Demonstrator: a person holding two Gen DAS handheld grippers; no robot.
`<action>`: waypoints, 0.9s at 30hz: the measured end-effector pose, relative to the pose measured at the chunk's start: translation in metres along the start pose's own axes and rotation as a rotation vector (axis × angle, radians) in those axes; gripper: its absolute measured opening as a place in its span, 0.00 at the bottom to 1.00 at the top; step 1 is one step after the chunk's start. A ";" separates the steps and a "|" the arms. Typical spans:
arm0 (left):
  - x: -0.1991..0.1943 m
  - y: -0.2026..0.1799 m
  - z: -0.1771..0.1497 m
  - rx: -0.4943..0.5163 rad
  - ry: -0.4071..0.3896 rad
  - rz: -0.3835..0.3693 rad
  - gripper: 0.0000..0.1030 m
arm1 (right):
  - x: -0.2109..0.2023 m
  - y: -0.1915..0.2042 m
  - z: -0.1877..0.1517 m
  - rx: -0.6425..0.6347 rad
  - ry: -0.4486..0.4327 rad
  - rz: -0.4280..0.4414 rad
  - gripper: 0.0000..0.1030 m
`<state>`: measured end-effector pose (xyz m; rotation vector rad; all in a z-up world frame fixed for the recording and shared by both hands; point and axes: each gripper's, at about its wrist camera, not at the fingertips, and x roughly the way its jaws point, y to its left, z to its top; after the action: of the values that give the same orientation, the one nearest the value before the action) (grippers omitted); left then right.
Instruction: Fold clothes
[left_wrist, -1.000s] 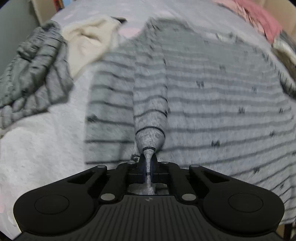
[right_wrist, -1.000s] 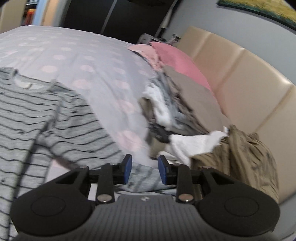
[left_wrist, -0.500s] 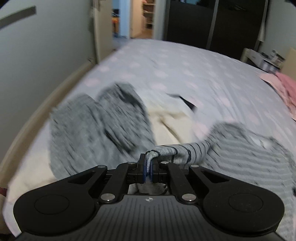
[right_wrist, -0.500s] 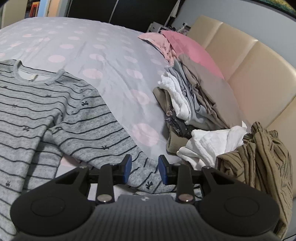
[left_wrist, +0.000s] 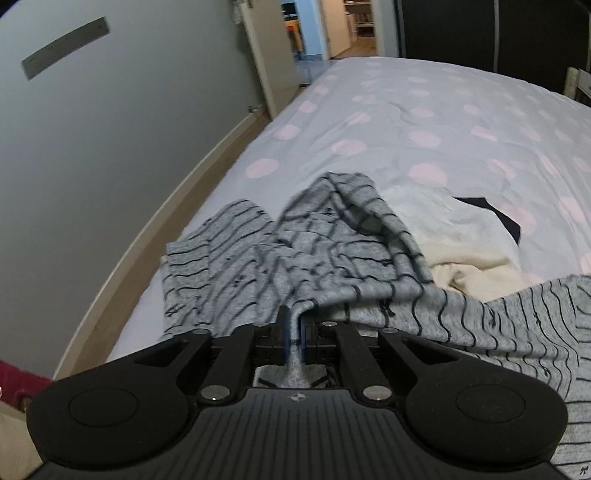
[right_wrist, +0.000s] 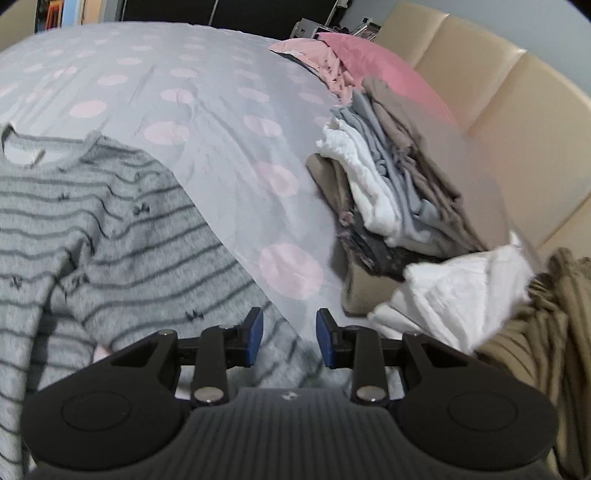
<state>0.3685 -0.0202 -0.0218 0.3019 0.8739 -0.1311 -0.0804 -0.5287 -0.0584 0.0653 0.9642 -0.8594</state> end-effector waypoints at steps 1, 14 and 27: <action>0.000 -0.003 -0.002 0.017 -0.012 -0.010 0.16 | 0.004 -0.004 0.005 0.017 0.000 0.026 0.34; -0.052 -0.070 -0.060 0.098 -0.177 -0.233 0.56 | 0.105 -0.009 0.031 0.082 0.132 0.194 0.50; -0.047 -0.141 -0.072 0.283 -0.095 -0.305 0.55 | 0.095 -0.031 0.068 0.209 -0.038 0.043 0.01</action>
<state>0.2523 -0.1317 -0.0582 0.4210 0.8030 -0.5512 -0.0274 -0.6352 -0.0784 0.2469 0.8324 -0.9163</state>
